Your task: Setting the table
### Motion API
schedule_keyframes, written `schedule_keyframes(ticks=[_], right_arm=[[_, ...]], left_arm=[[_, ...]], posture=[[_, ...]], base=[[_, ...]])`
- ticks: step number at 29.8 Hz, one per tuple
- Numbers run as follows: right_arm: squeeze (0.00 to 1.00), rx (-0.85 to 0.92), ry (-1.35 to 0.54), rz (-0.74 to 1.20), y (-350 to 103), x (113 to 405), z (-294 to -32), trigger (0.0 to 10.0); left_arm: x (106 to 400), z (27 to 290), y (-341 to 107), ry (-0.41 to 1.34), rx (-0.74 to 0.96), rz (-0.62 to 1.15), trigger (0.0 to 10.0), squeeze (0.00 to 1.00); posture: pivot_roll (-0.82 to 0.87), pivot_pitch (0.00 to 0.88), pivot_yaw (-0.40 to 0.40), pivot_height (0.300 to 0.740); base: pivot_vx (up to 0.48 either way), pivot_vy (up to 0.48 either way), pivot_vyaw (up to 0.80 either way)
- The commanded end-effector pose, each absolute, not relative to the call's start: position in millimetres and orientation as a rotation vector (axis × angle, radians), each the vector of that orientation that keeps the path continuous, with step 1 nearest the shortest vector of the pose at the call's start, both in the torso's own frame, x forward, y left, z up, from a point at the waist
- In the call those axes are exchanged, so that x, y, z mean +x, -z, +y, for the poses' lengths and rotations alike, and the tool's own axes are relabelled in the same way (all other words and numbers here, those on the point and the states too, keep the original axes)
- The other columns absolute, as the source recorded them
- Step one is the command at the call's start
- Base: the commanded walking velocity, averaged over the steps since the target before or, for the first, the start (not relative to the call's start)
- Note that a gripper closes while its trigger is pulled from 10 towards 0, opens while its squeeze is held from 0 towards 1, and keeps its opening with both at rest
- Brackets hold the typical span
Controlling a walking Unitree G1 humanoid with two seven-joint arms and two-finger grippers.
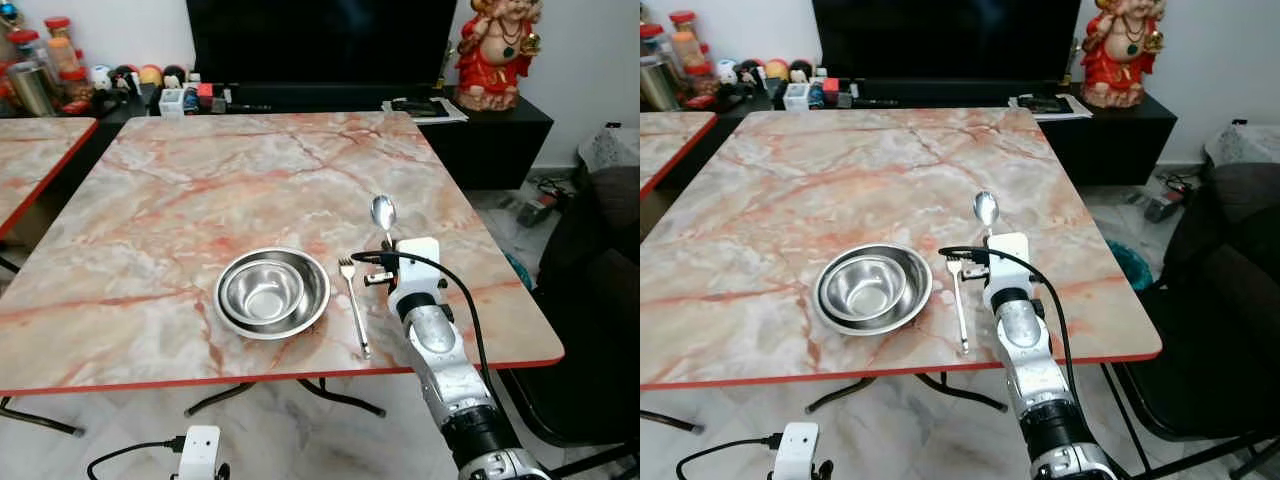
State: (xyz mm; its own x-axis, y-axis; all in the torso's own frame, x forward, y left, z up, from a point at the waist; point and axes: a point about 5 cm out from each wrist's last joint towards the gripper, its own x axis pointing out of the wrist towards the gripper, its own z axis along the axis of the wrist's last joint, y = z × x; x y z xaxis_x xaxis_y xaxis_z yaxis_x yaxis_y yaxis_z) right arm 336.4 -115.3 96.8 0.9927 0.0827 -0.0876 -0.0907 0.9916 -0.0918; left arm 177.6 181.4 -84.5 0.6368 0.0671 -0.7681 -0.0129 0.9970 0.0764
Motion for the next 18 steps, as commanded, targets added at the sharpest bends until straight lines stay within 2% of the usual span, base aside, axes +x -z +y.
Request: schedule_keyframes(ticks=[1, 18], right_arm=[[0.00, -0.096, -0.062, 0.107, -97.3, 340.3, -118.6, 10.0], [0.00, -0.126, -0.088, 0.227, -72.2, 332.2, -117.3, 10.0]], left_arm=[[174.4, 182.0, 86.4, -0.053, 0.065, 0.899, 10.0, 0.00], [167.5, 185.7, 88.9, -0.053, 0.073, 0.916, 10.0, 0.00]], posture=[[-0.03, 0.000, -0.021, 0.701], [-0.02, 0.012, -0.016, 0.701]], base=[[0.000, 0.000, 0.00], [0.000, 0.000, 0.00]])
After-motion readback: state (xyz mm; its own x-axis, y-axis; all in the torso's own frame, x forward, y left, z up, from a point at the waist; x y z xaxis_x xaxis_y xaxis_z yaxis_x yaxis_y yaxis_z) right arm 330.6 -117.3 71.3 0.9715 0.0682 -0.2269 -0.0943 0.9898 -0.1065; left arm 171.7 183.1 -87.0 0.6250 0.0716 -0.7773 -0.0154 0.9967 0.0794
